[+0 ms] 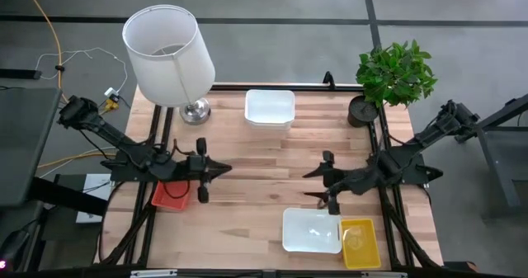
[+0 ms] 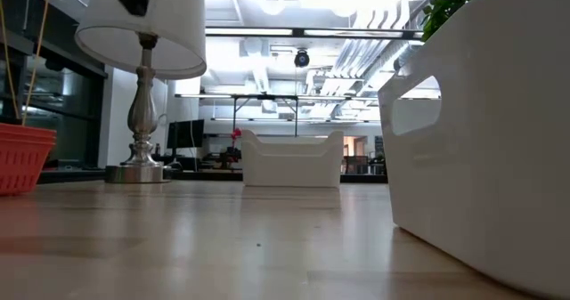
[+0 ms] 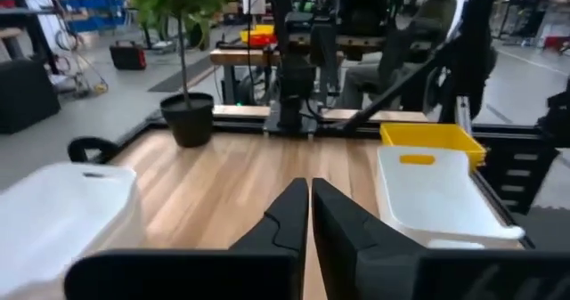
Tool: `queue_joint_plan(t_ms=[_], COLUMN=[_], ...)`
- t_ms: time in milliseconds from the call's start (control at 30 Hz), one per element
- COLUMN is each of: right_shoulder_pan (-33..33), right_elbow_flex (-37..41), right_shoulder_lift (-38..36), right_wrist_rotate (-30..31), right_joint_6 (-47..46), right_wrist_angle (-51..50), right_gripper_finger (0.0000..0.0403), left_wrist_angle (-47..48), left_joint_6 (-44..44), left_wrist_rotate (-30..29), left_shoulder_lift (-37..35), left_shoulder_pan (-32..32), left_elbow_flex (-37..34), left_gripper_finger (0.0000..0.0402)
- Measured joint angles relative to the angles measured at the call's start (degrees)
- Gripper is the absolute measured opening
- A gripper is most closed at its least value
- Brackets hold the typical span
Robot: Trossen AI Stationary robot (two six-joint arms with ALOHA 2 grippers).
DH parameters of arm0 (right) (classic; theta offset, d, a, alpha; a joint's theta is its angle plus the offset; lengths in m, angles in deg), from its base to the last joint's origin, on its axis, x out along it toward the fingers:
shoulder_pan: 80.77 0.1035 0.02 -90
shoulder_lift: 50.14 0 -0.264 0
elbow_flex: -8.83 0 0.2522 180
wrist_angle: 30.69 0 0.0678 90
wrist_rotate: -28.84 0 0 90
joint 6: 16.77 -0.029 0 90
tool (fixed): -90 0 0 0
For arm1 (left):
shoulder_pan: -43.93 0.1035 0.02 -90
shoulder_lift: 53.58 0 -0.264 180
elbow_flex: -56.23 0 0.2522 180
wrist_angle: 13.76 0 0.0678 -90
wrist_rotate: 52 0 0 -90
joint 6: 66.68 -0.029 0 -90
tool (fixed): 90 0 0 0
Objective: Stack baskets by color
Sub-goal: Stack the bottom white bin on the top stacked white bins
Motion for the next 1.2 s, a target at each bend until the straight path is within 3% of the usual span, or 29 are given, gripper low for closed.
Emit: queue_joint_plan(t_ms=[167,433,667,967,1200], right_shoulder_pan=[1.25,1.06,0.69,0.71,0.71], right_elbow_flex=[-6.59,-13.63,-15.13,-15.13,-15.10], right_shoulder_lift=[7.28,21.59,28.30,32.09,34.55], right_wrist_rotate=[-2.45,-12.81,-19.64,-20.19,-20.41], right_joint_6=[-10.95,-16.47,-20.30,-23.11,-24.38], right_wrist_angle=[-16.25,-27.40,-28.43,-28.23,-28.45], right_gripper_finger=[0.0224,0.0222,0.0222,0.0219,0.0167], left_wrist_angle=[-0.02,-0.35,-0.14,-0.15,-0.19], left_joint_6=[3.43,3.32,3.31,3.22,5.36], left_wrist_rotate=[-1.91,-2.10,-1.97,-1.94,2.80], left_shoulder_lift=[-0.30,-0.30,-0.32,-0.30,-0.30], left_shoulder_pan=[-0.70,-0.69,-0.69,-0.78,-0.97], left_elbow_flex=[-2.60,-2.60,-2.60,-2.60,-2.60], left_gripper_finger=[0.0004,0.0001,0.0000,0.0000,0.0000])
